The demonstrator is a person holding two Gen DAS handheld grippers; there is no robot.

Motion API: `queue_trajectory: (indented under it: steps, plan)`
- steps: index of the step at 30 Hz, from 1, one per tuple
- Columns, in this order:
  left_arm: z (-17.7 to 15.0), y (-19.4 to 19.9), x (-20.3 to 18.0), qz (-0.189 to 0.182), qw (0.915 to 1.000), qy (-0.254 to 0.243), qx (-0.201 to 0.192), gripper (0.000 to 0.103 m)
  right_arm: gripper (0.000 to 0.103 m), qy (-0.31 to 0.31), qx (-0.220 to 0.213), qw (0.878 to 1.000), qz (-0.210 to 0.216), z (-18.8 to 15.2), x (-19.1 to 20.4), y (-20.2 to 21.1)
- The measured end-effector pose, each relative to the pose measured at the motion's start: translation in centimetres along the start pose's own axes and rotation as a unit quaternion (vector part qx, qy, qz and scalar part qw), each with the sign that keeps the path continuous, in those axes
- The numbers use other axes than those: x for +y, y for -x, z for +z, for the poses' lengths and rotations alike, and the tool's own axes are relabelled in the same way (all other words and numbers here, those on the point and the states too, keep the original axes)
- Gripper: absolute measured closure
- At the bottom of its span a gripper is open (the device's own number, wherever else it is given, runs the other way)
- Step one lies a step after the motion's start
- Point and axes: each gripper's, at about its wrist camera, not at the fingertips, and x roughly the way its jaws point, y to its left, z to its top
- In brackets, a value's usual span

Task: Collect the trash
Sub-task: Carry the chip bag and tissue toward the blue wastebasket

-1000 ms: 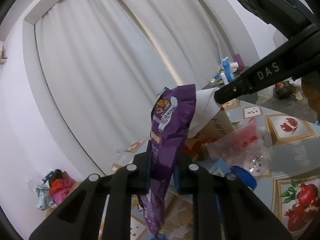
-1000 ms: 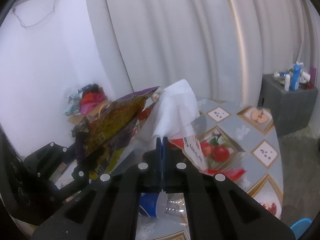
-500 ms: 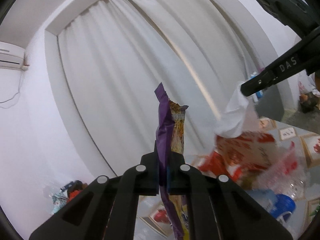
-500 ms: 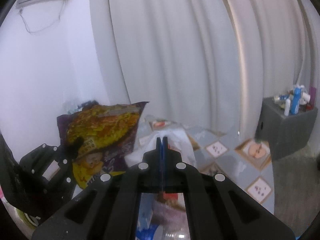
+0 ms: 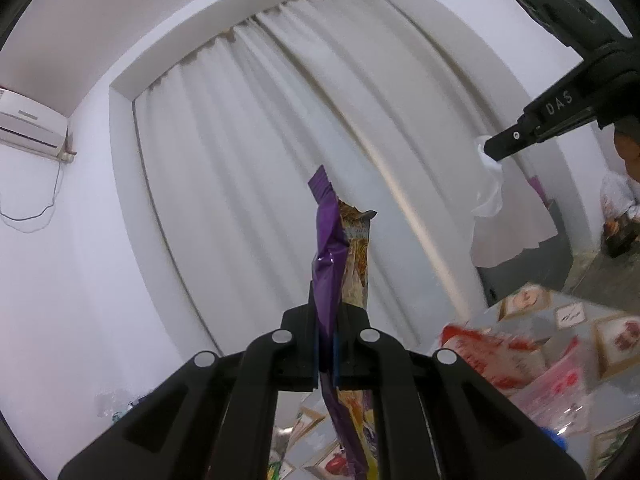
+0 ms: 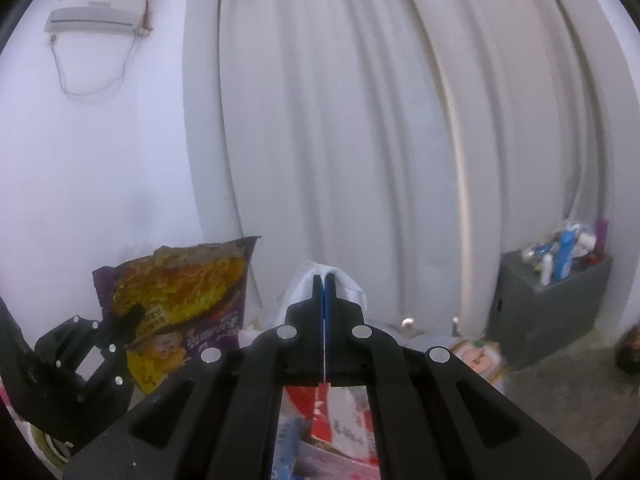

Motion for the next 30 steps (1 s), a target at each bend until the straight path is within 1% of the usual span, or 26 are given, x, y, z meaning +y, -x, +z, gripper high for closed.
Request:
queue_trajectory:
  steps: [3, 7, 9, 10, 12, 15, 17, 19, 21, 23, 24, 25, 26, 27, 28, 30]
  plan:
    - [1.7, 1.2, -0.6, -0.021, 0.9996, 0.008, -0.015, 0.099, 0.103, 0.001, -0.013, 1.000, -0.023, -0.2, -0.8, 3.4]
    - [4.2, 3.5, -2.8, -0.072, 0.9965, 0.017, -0.038, 0.099, 0.103, -0.013, -0.028, 0.997, -0.064, -0.9, -2.4, 8.5]
    - [5.3, 4.5, -4.2, -0.100, 0.9935, 0.023, -0.049, 0.099, 0.103, -0.019, -0.026, 0.996, -0.086, -1.5, -3.1, 10.6]
    - [6.1, 5.0, -5.4, -0.125, 0.9902, 0.029, -0.054, 0.099, 0.103, -0.022, -0.025, 0.995, -0.098, -1.8, -3.5, 11.6]
    - [7.3, 5.9, -6.6, -0.156, 0.9853, 0.035, -0.060, 0.099, 0.103, -0.032, -0.022, 0.991, -0.127, -2.7, -4.8, 13.9]
    - [9.5, 7.1, -9.4, -0.216, 0.9731, 0.043, -0.068, 0.099, 0.103, -0.052, -0.017, 0.984, -0.168, -3.9, -7.2, 17.2]
    - [11.0, 7.7, -11.7, -0.265, 0.9606, 0.051, -0.067, 0.099, 0.103, -0.069, -0.012, 0.979, -0.193, -5.0, -8.9, 19.1]
    - [12.5, 7.9, -14.5, -0.318, 0.9442, 0.061, -0.061, 0.099, 0.103, -0.086, -0.003, 0.971, -0.222, -6.4, -10.8, 21.0]
    - [13.7, 8.4, -16.6, -0.354, 0.9313, 0.066, -0.054, 0.099, 0.103, -0.098, 0.006, 0.965, -0.245, -7.6, -12.4, 22.4]
    - [14.8, 8.7, -19.7, -0.399, 0.9135, 0.066, -0.044, 0.099, 0.103, -0.116, 0.018, 0.956, -0.270, -9.1, -14.4, 23.7]
    - [15.4, 8.8, -21.7, -0.424, 0.9026, 0.064, -0.036, 0.099, 0.103, -0.122, 0.022, 0.953, -0.276, -9.5, -14.9, 24.0]
    - [15.7, 8.9, -22.8, -0.439, 0.8959, 0.063, -0.030, 0.099, 0.103, -0.131, 0.025, 0.950, -0.283, -10.2, -15.7, 24.5]
    - [16.0, 8.9, -24.7, -0.461, 0.8852, 0.061, -0.018, 0.099, 0.103, -0.143, 0.030, 0.944, -0.297, -11.1, -17.0, 25.1]
    - [16.3, 8.8, -26.6, -0.480, 0.8751, 0.059, -0.005, 0.099, 0.103, -0.150, 0.032, 0.940, -0.304, -11.6, -17.6, 25.4]
    - [16.4, 8.9, -27.9, -0.492, 0.8689, 0.058, 0.004, 0.099, 0.103, -0.158, 0.035, 0.937, -0.310, -12.3, -18.3, 25.6]
    - [16.4, 8.6, -31.9, -0.522, 0.8507, 0.050, 0.034, 0.099, 0.103, -0.178, 0.042, 0.929, -0.322, -13.8, -20.1, 26.5]
